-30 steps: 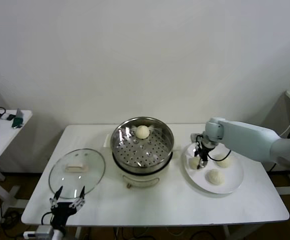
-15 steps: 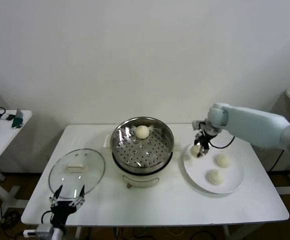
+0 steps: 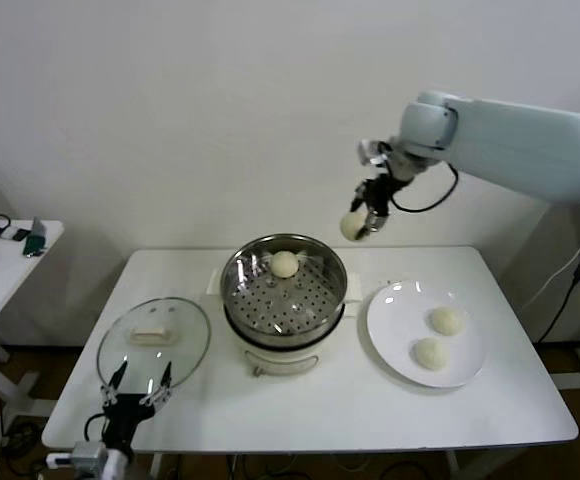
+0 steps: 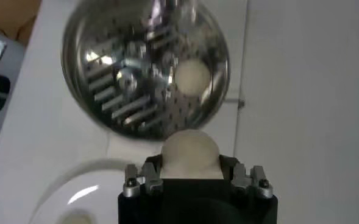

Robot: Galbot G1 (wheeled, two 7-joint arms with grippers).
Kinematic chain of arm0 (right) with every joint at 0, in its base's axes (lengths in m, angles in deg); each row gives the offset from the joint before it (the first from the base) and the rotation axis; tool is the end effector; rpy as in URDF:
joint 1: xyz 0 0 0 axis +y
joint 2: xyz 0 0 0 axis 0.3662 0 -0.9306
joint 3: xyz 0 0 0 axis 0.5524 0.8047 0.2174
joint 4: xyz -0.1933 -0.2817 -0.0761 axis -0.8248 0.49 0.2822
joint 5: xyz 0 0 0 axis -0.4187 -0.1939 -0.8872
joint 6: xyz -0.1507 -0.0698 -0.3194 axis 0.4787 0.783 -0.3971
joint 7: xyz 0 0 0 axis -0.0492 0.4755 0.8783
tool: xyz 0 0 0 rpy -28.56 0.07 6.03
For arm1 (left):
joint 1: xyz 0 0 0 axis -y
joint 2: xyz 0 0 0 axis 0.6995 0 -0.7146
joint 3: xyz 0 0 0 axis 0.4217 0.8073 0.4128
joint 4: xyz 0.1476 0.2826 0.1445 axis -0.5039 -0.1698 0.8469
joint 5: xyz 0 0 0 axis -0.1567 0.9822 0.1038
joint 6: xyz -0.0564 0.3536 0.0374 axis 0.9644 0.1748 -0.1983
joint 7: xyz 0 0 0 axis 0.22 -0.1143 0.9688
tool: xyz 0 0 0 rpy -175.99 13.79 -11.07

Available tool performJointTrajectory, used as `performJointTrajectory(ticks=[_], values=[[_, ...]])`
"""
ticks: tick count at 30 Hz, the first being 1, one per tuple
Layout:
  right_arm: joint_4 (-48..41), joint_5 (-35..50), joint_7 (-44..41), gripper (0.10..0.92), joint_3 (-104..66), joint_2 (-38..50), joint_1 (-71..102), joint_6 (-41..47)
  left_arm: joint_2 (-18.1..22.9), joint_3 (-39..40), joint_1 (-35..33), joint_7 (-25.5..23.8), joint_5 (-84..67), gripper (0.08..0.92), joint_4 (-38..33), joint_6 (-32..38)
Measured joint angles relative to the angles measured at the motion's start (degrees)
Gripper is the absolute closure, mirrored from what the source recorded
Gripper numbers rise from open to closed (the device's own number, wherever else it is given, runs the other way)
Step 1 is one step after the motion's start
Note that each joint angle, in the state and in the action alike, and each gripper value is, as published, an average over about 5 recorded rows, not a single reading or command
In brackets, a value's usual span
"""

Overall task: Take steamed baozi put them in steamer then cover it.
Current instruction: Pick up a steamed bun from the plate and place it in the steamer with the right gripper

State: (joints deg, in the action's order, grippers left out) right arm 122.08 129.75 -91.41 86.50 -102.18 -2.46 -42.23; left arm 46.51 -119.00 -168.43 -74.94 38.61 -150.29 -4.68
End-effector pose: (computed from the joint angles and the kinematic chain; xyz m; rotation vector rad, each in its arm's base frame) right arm 0.5827 0.0603 0.0718 1.4640 -1.5318 1.4335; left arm 0.1540 0.0996 -0.3602 0.0671 -2.8925 -0.0773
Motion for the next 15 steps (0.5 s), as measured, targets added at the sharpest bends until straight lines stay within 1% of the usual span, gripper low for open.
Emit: performJointTrajectory(ticks=[7,15], values=[[0.1,2.4,1.6,0.389,-1.3,-7.2,1.6,1.4,-0.7,-0.6,-1.1,0.1,-0.4,0.177,-0.7,0.6],[-2.7,1.2,3.7,0.389,-0.3,-14.0,6.8,2.3,-0.6,-0.7,-1.8,0.1,-0.5,0.177,-1.5,0.6]])
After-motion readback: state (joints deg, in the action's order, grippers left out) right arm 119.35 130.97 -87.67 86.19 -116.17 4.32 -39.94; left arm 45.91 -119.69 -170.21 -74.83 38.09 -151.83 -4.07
